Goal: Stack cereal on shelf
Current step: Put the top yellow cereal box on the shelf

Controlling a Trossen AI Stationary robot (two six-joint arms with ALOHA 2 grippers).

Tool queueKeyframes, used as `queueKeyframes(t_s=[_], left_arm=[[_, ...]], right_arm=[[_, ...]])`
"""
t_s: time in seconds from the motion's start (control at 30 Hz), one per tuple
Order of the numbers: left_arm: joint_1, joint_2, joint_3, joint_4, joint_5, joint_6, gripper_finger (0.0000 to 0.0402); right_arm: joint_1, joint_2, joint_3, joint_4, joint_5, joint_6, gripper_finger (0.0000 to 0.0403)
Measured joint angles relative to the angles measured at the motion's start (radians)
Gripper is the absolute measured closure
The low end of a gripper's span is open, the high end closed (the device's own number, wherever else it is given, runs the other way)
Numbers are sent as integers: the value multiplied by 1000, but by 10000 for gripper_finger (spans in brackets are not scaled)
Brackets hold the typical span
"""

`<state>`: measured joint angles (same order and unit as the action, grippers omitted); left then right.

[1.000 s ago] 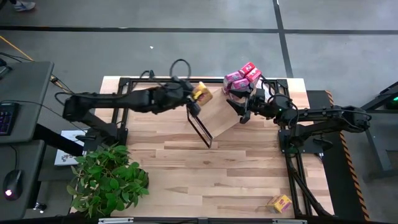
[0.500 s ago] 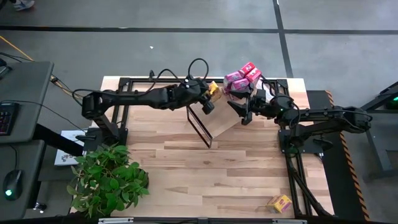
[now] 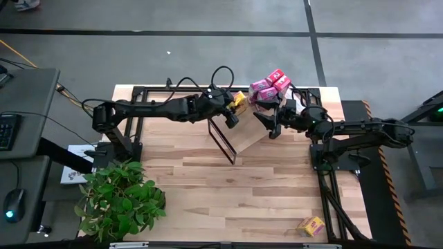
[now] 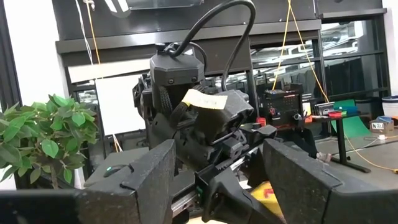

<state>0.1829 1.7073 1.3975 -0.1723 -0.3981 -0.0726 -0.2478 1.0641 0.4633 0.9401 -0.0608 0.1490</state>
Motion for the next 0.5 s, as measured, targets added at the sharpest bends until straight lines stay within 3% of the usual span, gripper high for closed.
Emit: queueKeyframes(t_s=[0.5], left_arm=[[0,-46,-2,-15,54,25,164]], right_arm=[[0,0,0,-12,0,0,168]])
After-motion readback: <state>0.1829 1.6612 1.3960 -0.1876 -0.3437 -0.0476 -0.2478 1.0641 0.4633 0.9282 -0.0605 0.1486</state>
